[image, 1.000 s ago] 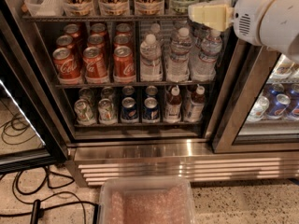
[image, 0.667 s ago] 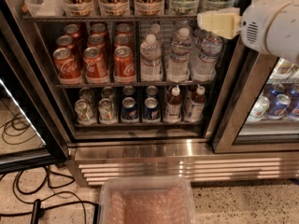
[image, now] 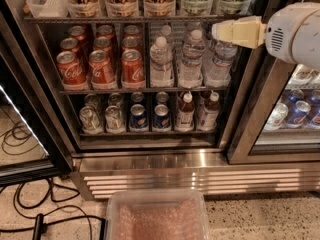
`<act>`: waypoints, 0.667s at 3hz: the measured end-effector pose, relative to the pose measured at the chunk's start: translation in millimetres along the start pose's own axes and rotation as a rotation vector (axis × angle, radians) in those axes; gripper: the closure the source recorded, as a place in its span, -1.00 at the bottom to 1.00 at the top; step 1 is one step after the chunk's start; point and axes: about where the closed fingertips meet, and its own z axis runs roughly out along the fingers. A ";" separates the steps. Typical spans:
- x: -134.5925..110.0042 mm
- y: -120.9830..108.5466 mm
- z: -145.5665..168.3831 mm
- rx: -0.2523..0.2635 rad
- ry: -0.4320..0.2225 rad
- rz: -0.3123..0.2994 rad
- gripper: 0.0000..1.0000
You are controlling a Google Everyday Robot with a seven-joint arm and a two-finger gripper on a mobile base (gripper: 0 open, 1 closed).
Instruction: Pick green can from top shelf of fridge
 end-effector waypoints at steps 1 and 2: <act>-3.8 5.0 3.0 -0.005 -0.015 -0.008 -0.52; -9.9 12.2 14.1 -0.018 -0.041 -0.015 -0.44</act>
Offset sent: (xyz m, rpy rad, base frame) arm 0.0208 0.0183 0.0024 0.0017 -0.0678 0.0489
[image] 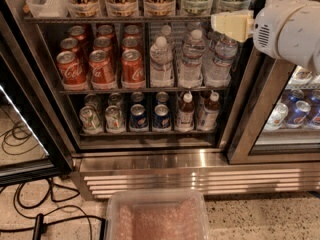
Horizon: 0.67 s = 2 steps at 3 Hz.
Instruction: Pick green can from top shelf of fridge
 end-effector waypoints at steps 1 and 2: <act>-3.2 0.7 14.0 -0.004 -0.025 -0.008 -0.44; -7.8 -1.8 31.6 -0.001 -0.059 -0.015 -0.46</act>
Offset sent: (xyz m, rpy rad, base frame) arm 0.0417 0.0054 -0.0030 0.0012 -0.0655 0.0050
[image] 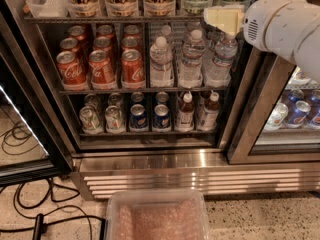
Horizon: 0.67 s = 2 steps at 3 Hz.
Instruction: Pick green can from top shelf of fridge
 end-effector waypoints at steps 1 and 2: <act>0.0 0.0 0.0 0.000 0.000 0.000 -0.54; 0.8 -3.3 -8.1 0.012 0.004 0.018 -0.58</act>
Offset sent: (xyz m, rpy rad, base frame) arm -0.0114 -0.0077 -0.0029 0.0389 0.0229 -0.0399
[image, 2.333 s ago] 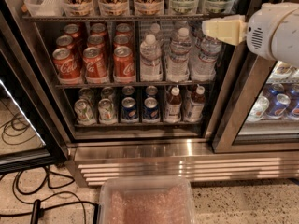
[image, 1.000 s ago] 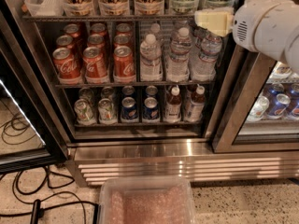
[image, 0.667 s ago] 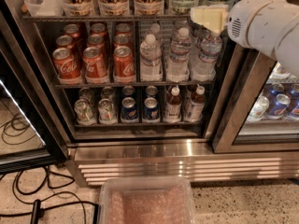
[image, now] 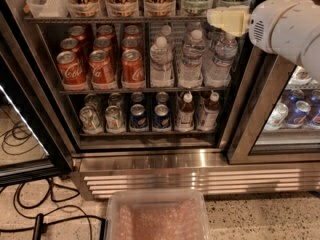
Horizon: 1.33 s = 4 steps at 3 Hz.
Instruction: Pick green can from top shelf of fridge
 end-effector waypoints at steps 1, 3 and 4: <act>-1.5 -3.1 4.2 0.013 -0.021 0.005 -0.44; -0.4 -10.2 17.2 0.039 -0.054 0.008 -0.44; 5.0 -14.8 23.3 0.062 -0.062 0.007 -0.48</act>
Offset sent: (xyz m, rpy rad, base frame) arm 0.0338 0.0149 0.0008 0.0187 -0.0497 -0.0449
